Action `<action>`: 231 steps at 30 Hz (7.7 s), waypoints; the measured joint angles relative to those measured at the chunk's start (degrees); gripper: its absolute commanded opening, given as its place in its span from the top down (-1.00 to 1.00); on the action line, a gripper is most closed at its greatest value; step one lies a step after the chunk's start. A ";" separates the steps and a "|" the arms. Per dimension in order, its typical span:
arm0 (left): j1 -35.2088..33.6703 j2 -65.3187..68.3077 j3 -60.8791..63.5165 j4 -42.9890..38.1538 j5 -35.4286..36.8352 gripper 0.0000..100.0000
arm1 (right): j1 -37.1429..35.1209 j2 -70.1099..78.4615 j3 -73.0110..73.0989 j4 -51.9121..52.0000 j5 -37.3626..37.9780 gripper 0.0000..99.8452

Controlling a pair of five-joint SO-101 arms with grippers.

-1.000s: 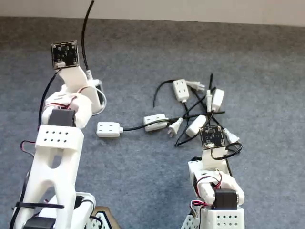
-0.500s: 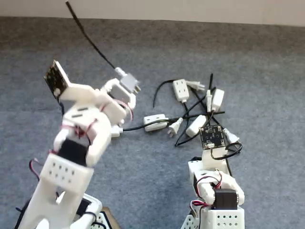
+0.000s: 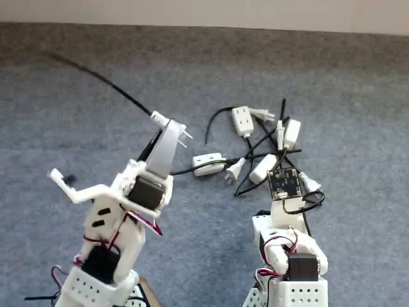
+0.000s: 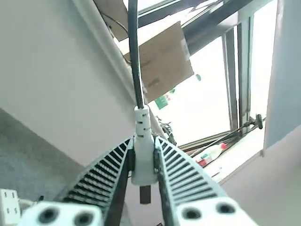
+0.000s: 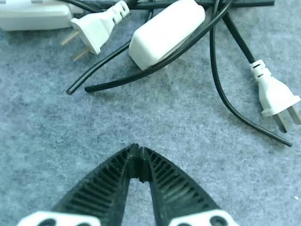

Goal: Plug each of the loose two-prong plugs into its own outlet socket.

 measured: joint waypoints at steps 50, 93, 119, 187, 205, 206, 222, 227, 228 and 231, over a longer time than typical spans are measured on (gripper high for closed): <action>2.11 2.64 2.90 2.46 7.65 0.98 | -31.56 29.54 -38.95 -15.21 -6.07 0.99; 4.66 2.55 2.99 5.54 12.04 0.98 | -25.67 68.31 -63.91 -19.78 -12.57 0.99; 6.33 2.37 2.81 7.74 12.04 0.98 | -20.57 69.89 -67.43 -19.96 -12.66 0.99; -21.54 72.88 -46.68 53.36 -19.78 0.99 | 12.75 69.80 -24.62 -28.84 -12.66 0.98; -19.78 72.97 -57.23 73.93 -38.86 0.99 | 12.75 69.80 -24.62 -28.84 -12.66 0.98; -19.78 73.23 -57.23 74.20 -38.95 0.99 | 12.75 69.80 -24.62 -28.84 -12.66 0.98; -21.71 92.84 -58.37 64.88 -46.15 0.99 | 12.75 69.80 -24.35 -28.84 -12.66 0.98; -21.63 87.65 -58.37 66.81 -50.20 0.99 | 12.75 69.80 -24.35 -28.84 -12.66 0.98; -21.63 85.80 -58.37 67.52 -50.81 0.99 | 12.75 69.80 -24.35 -28.84 -12.66 0.98; -21.63 80.09 -58.37 68.48 -53.80 0.99 | 12.75 69.80 -24.35 -28.84 -12.66 0.98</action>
